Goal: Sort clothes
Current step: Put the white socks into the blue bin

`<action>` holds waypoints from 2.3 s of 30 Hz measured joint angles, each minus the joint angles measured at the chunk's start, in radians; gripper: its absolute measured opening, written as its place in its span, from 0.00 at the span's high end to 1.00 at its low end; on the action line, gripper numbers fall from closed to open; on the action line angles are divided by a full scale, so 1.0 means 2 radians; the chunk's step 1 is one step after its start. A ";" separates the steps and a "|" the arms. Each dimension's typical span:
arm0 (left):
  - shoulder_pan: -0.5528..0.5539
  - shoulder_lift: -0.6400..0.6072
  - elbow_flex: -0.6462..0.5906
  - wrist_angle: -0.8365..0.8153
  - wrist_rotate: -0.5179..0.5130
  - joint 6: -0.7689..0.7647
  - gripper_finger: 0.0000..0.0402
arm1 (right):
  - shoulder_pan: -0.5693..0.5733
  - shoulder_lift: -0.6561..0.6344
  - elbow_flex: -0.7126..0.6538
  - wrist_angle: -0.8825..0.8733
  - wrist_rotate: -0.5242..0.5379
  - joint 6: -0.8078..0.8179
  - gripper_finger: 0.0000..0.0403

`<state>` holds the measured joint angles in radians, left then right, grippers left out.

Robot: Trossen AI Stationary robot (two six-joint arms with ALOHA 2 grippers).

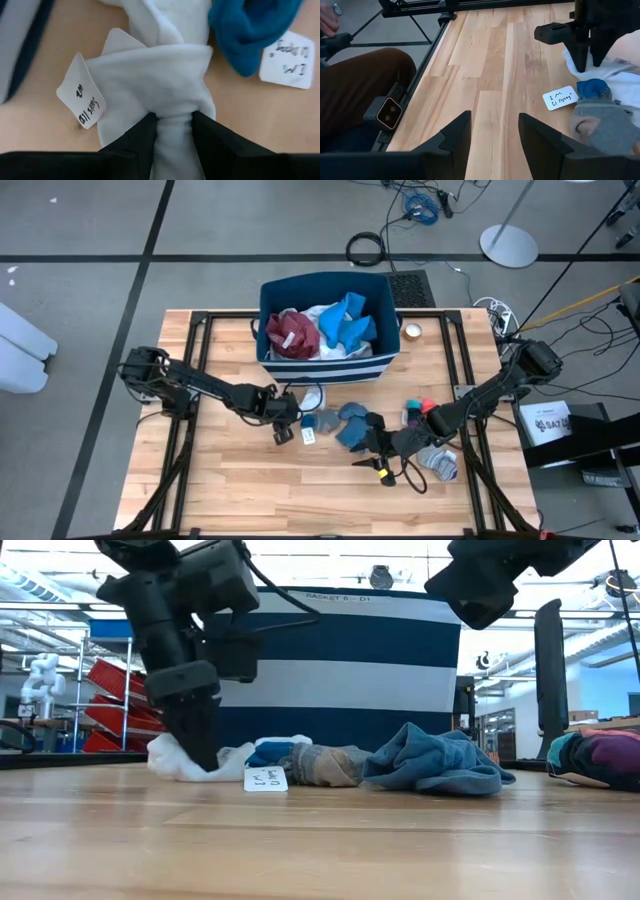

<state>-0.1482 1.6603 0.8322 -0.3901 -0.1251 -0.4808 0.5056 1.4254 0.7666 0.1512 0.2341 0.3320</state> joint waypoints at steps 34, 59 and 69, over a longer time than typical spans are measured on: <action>-0.099 -0.156 0.040 0.100 -0.004 0.125 0.96 | -0.001 0.017 0.000 0.157 0.058 -0.091 0.63; -0.081 -0.107 0.041 0.163 0.013 0.131 0.95 | -0.026 0.097 0.004 0.288 0.116 -0.173 0.63; -0.082 -0.056 0.108 0.162 0.035 0.174 0.95 | -0.030 0.097 0.005 0.274 0.103 -0.187 0.63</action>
<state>-0.3120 1.5491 1.0484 -0.0654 -0.0555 -0.1334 0.4449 1.6196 0.7761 0.6992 0.4393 -0.0425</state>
